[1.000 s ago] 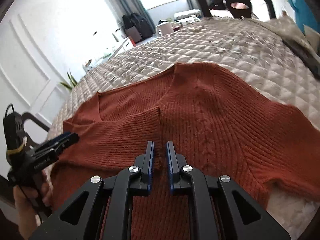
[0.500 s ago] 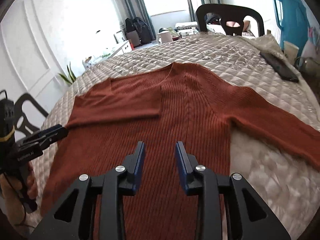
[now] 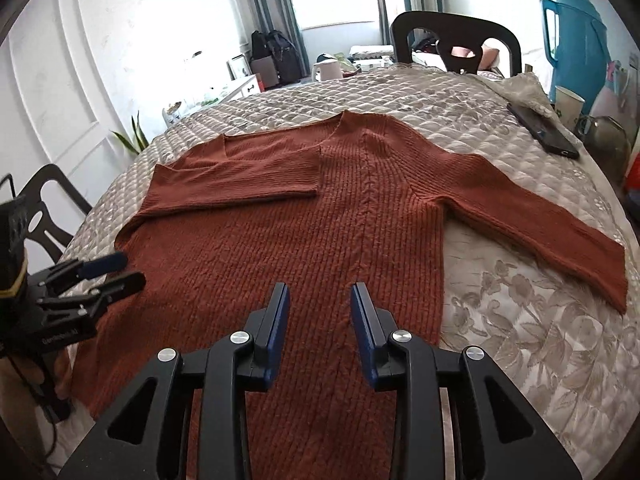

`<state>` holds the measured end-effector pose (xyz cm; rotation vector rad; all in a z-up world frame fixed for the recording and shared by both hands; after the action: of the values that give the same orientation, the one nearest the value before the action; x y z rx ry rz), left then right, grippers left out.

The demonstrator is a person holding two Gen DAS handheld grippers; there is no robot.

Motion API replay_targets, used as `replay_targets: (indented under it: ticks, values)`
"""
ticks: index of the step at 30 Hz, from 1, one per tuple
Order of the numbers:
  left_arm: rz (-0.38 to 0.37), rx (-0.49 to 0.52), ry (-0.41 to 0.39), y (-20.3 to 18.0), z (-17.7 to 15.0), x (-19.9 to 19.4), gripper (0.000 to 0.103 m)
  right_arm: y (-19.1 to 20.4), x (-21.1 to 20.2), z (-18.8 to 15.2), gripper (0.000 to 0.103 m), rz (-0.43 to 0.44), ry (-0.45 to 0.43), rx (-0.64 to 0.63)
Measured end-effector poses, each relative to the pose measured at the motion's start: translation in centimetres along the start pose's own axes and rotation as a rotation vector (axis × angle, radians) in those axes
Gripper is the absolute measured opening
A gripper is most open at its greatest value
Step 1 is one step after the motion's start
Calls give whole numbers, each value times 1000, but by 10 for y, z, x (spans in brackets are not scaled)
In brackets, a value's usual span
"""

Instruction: Fold small clothes

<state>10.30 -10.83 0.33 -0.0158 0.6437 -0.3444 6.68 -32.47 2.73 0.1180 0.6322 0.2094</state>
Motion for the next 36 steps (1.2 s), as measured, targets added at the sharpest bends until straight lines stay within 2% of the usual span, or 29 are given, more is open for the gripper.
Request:
replay_targets:
  ticks: [7,14,19,30,33,36]
  values:
    - [-7,-3,5,-1,-2,0,66,-6,-1,-6,32,-1,13,10]
    - [-52,-43,6,7,-4,-3,67,-24,-5,-17,32,15,29,35]
    - [-36,15,22,3,-7,-6,67,-36,-12,-21,29,9,37,29]
    - [-27,35,19,10,-15,-23,67,-45,-31,-31,27,-16,21,-4]
    - [-59,-4,1,13,-18,-36,67,-41,-38,-27,29,0,11,19]
    - [-102,-14,-28,8,-22,-54,67,-29,-47,-29,29,32,-1,-30]
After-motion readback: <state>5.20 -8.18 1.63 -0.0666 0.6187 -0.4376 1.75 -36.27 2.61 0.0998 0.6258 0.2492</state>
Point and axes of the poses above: each gripper's, at about its wrist camera, not at the fingertips, and x roughly the way its jaws point, y to its left, z to its top, the point moved 1 cm from there along x, roughly the way its jaws point, and after that the axes turned 12 degrees about -y, right-handed, at the moved point
